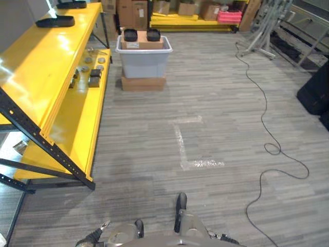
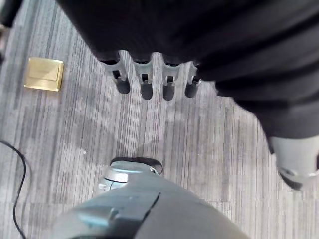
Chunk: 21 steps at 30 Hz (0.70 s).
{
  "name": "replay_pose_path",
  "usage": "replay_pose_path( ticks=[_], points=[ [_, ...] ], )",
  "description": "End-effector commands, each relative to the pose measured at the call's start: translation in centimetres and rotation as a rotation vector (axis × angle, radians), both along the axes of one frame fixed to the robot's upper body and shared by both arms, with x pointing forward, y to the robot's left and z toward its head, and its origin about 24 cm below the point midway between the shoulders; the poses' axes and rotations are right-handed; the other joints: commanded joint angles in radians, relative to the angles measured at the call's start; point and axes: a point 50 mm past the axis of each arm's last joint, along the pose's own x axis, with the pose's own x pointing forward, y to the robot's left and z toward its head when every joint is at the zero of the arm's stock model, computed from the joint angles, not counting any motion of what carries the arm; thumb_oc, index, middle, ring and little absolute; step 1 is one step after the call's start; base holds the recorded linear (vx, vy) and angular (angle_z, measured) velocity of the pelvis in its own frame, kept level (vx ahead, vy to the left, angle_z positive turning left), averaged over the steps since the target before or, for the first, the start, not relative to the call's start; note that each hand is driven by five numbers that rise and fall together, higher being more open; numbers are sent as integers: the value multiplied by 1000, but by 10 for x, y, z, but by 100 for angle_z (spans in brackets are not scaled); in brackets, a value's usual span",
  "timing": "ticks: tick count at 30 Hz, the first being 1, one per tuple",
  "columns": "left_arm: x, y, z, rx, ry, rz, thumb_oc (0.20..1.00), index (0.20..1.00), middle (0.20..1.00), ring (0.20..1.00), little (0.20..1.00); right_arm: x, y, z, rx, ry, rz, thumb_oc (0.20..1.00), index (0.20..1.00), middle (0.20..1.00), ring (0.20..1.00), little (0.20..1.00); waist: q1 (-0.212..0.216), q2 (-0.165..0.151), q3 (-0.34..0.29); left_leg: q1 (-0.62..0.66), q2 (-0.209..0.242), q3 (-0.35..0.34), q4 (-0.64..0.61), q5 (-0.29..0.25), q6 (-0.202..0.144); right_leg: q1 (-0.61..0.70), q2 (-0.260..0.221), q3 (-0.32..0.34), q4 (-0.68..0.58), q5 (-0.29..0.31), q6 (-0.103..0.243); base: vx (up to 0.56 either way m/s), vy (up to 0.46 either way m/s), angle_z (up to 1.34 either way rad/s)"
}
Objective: Move parts from the plastic box to the shelf.
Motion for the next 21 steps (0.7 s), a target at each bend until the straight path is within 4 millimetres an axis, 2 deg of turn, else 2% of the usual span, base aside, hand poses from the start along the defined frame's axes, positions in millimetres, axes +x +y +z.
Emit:
replay_pose_path(
  ticks=[1, 2, 3, 4, 5, 7, 9, 10, 11, 13, 15, 16, 17, 18, 21],
  points=[
    [-7, 7, 1, 24, 11, 19, 1000, 1000, 1000, 1000, 1000, 10, -10, 4, -61, -15, 56, 1000, 1000, 1000, 1000, 1000, -10, -5, -57, 176, -15, 10, 23, -177, -34, -8, 53, 20, -193, 175, -17, 355, -171, 56],
    [-8, 7, 1, 20, 13, 20, 1000, 1000, 1000, 1000, 1000, 10, -11, 5, -65, -11, 62, 1000, 1000, 1000, 1000, 1000, -11, -2, -62, 184, -4, 11, 27, -171, -42, -4, 62, 21, -183, 167, -26, 473, -235, 34],
    [-8, 7, 0, 15, 3, 34, 1000, 1000, 1000, 1000, 1000, 12, -13, 6, -79, 0, 79, 1000, 1000, 1000, 1000, 1000, -15, 2, -71, 191, 23, 17, 50, -136, -63, 7, 83, 23, -168, 146, -50, 282, -148, 5],
    [-8, 6, 0, 13, -1, 38, 1000, 1000, 1000, 1000, 1000, 13, -14, 6, -86, 5, 88, 1000, 1000, 1000, 1000, 1000, -17, 4, -74, 190, 32, 21, 60, -124, -69, 11, 90, 23, -165, 138, -58, 354, -217, 3],
    [-6, 6, 1, 10, -16, 56, 1000, 1000, 1000, 1000, 1000, 14, -19, 7, -103, 20, 106, 1000, 1000, 1000, 1000, 1000, -22, 9, -82, 175, 82, 55, 151, -37, -102, 33, 118, 11, -165, 104, -89, 296, -236, 4],
    [0, 4, 1, 5, -44, 91, 1000, 1000, 1000, 1000, 1000, 14, -26, 9, -125, 39, 118, 1000, 1000, 1000, 1000, 1000, -19, -3, -80, 73, 134, 90, 421, 76, -133, 76, 138, -6, -178, 68, -138, 282, -296, 23],
    [8, 3, 2, -1, -65, 115, 1000, 1000, 1000, 1000, 1000, 14, -30, 11, -143, 48, 122, 1000, 1000, 1000, 1000, 1000, -13, -10, -71, -47, 152, 84, 602, 115, -140, 103, 148, -22, -182, 50, -168, 198, -236, 32],
    [18, 2, 4, -4, -92, 135, 1000, 1000, 1000, 1000, 1000, 12, -36, 13, -161, 50, 114, 1000, 1000, 1000, 1000, 1000, -1, -11, -40, -210, 144, 79, 729, 116, -126, 141, 162, -24, -186, 29, -187, 205, -186, 14],
    [23, 2, 5, -3, -105, 142, 1000, 1000, 1000, 1000, 1000, 12, -37, 13, -160, 49, 110, 1000, 1000, 1000, 1000, 1000, 5, -9, -25, -265, 132, 91, 704, 110, -118, 161, 172, -22, -189, 21, -188, 198, -131, 13],
    [27, 5, 6, 0, -122, 167, 1000, 1000, 1000, 1000, 1000, 12, -36, 13, -153, 47, 117, 1000, 1000, 1000, 1000, 1000, 17, -12, -6, -293, 112, 135, 547, 106, -103, 190, 180, -16, -193, 8, -180, 271, -5, 12],
    [26, 8, 7, 5, -124, 198, 1000, 1000, 1000, 1000, 1000, 11, -35, 12, -146, 55, 140, 1000, 1000, 1000, 1000, 1000, 30, 4, 2, -297, 108, 153, 294, 164, -119, 217, 199, -7, -196, -5, -167, 388, 84, -7],
    [24, 8, 6, 7, -118, 207, 1000, 1000, 1000, 1000, 1000, 10, -34, 11, -146, 60, 157, 1000, 1000, 1000, 1000, 1000, 39, 17, 3, -303, 109, 149, 143, 214, -133, 236, 211, 3, -195, -18, -160, 301, 80, -25],
    [24, 8, 6, 7, -116, 208, 1000, 1000, 1000, 1000, 1000, 9, -33, 11, -145, 61, 160, 1000, 1000, 1000, 1000, 1000, 40, 18, 2, -303, 108, 149, 118, 226, -136, 238, 212, 5, -194, -19, -159, 573, 183, -46],
    [18, 8, 5, 8, -95, 206, 1000, 1000, 1000, 1000, 1000, 4, -32, 10, -143, 68, 169, 1000, 1000, 1000, 1000, 1000, 61, 41, 3, -338, 128, 134, -62, 315, -161, 276, 229, 23, -183, -45, -158, 528, 183, -38],
    [10, 9, 4, 2, -79, 229, 1000, 1000, 1000, 1000, 1000, 0, -32, 10, -141, 67, 204, 1000, 1000, 1000, 1000, 1000, 73, 47, 10, -374, 146, 143, -143, 330, -169, 314, 226, 28, -157, -82, -157, 434, 154, -44]
  ],
)
